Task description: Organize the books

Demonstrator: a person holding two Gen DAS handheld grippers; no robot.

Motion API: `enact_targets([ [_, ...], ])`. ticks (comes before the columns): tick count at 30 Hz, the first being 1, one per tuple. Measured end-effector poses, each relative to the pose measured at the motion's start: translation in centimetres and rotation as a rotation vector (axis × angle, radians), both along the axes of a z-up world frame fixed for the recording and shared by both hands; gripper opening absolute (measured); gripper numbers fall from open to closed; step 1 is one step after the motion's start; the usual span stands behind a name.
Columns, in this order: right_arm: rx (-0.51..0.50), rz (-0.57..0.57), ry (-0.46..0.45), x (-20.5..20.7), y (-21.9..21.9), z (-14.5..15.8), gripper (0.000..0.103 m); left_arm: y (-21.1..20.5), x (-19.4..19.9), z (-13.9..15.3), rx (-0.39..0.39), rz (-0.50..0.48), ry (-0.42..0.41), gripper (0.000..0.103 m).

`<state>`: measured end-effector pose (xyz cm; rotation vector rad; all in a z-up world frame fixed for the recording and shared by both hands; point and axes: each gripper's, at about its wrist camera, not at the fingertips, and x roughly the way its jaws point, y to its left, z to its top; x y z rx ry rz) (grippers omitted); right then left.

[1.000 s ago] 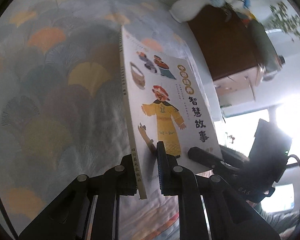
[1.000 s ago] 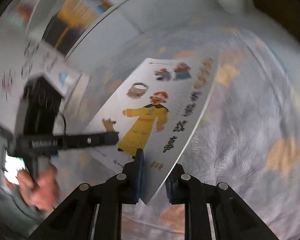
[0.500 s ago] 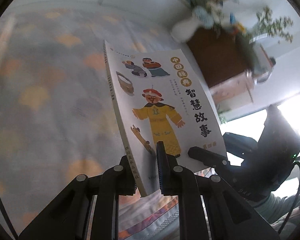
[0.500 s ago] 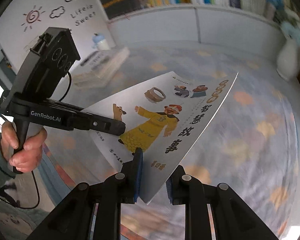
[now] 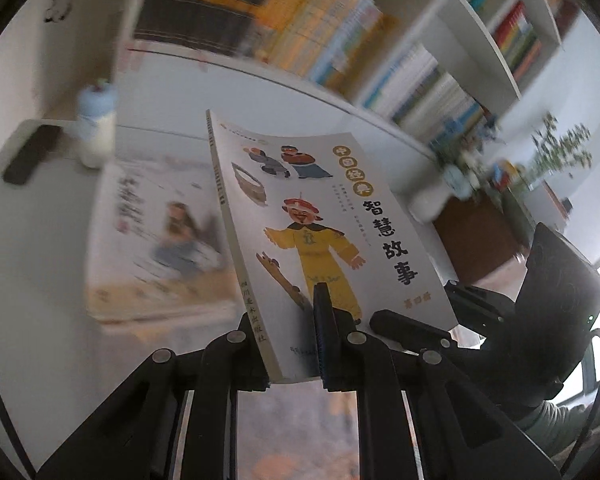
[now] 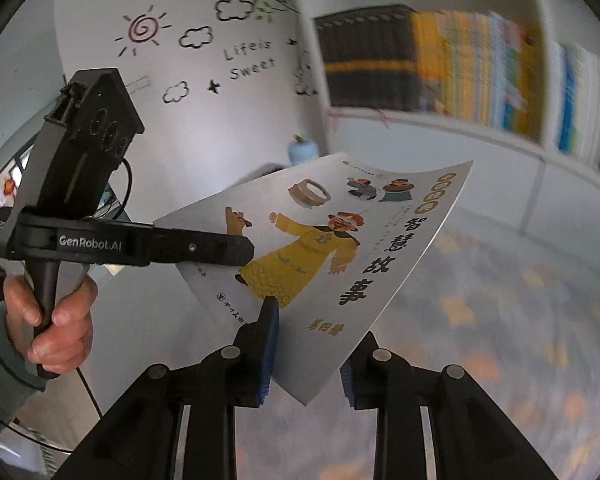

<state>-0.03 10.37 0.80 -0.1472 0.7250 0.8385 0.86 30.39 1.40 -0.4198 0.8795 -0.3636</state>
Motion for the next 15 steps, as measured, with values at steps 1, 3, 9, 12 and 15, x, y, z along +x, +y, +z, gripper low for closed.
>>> enact_targets([
  [1,-0.001,0.008,-0.001,1.0,1.5,0.1,0.026,1.2,0.4,-0.2,-0.002,0.013,0.001,0.012],
  [3,0.006,0.026,0.015,2.4,4.0,-0.1,0.026,3.2,1.5,-1.0,-0.015,0.038,0.005,0.013],
  [9,-0.043,0.058,0.067,6.8,9.6,-2.5,0.027,7.7,4.6,-5.0,-0.064,0.078,0.066,0.013],
  [12,-0.078,0.078,0.115,8.9,12.0,-4.2,0.027,9.4,6.4,-7.5,-0.091,0.08,0.11,0.013],
  [15,-0.114,0.074,0.133,10.2,12.9,-5.7,0.027,10.1,7.3,-9.3,-0.128,0.084,0.137,0.013],
])
